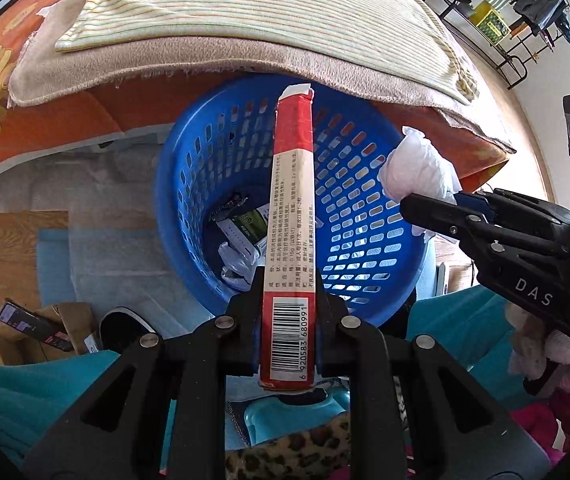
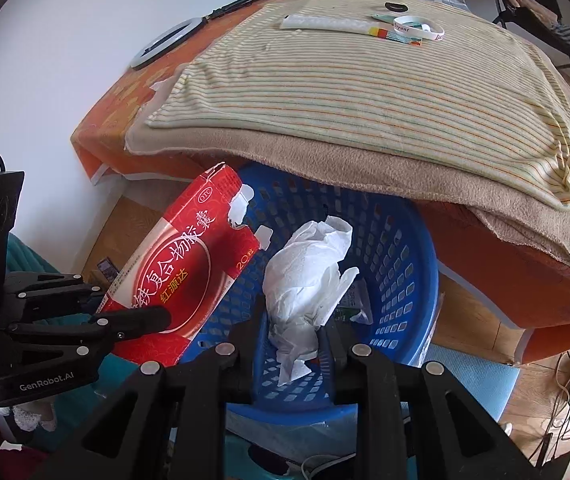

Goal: Collect trash
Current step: 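Open the left tool over the basket while the right tool releases the bag into it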

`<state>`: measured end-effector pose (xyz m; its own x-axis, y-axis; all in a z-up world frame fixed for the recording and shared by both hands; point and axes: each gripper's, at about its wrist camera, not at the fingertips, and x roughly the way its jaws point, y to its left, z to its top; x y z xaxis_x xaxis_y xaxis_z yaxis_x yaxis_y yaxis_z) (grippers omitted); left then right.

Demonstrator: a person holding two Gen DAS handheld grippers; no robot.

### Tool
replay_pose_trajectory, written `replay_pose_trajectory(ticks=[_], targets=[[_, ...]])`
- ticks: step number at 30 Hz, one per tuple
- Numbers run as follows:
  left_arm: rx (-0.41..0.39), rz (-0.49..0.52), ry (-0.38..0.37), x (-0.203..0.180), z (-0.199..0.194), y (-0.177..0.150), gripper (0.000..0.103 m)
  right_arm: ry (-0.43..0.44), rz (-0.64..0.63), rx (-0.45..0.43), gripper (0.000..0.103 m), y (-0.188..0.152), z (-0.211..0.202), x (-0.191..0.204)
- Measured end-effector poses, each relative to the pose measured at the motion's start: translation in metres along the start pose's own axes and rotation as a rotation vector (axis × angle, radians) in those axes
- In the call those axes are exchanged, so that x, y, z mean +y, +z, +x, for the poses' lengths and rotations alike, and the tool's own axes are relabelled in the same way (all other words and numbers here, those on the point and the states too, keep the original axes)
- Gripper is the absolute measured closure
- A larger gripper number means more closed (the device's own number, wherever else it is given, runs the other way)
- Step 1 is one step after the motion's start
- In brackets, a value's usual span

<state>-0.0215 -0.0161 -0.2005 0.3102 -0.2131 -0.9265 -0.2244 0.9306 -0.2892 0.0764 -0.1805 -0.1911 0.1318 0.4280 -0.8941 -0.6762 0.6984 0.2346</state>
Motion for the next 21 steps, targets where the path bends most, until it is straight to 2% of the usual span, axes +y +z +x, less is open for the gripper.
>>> replay_pose_trajectory(ticks=[12, 15, 17, 21], targets=[[0.0, -0.016, 0.008, 0.001, 0.006, 0.0074, 0.086, -0.004, 0.025, 0.015, 0.076, -0.0004, 0.0084, -0.0038], [-0.002, -0.014, 0.007, 0.0008, 0.0065, 0.0079, 0.086, -0.013, 0.034, 0.021, 0.067, -0.0002, 0.01, -0.0052], [-0.003, -0.013, 0.011, 0.0005, 0.007, 0.0078, 0.082, -0.018, 0.041, 0.02, 0.052, -0.0005, 0.0102, -0.0067], [-0.005, -0.022, 0.012, 0.0024, 0.0088, 0.0088, 0.082, -0.017, 0.048, 0.019, 0.052, -0.0008, 0.0088, -0.0091]])
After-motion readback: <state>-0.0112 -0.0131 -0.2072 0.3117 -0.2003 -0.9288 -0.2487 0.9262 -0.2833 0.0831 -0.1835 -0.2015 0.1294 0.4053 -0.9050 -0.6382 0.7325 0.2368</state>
